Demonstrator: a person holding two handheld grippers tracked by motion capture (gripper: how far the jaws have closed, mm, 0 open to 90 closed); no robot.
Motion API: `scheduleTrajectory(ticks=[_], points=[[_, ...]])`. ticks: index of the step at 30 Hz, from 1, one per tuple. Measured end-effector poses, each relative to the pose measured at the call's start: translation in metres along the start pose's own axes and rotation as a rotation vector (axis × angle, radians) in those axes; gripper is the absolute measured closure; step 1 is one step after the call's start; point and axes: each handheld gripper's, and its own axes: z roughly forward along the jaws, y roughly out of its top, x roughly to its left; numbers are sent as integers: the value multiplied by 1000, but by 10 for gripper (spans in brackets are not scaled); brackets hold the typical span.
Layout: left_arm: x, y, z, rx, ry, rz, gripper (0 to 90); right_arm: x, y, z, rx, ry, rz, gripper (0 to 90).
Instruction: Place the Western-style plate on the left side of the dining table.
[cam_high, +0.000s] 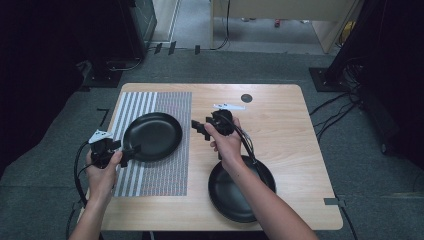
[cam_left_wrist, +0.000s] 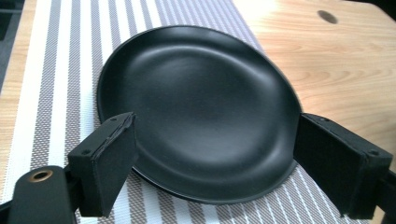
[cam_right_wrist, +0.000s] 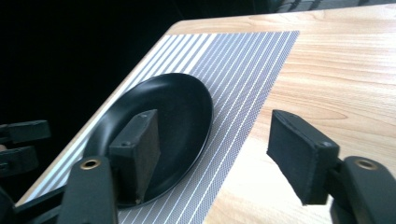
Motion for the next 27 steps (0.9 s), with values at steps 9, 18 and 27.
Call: scheduleTrajectory(ticks=[9, 18, 27], points=[[-8, -21, -14, -33, -1, 20, 135, -6, -7, -36, -9, -22, -74, 272], [-16, -43, -17, -18, 4, 49, 134, -13, -20, -65, -9, -54, -129, 259], [-21, -71, -22, -12, 12, 85, 120, -25, -36, -95, -26, -64, -139, 245]])
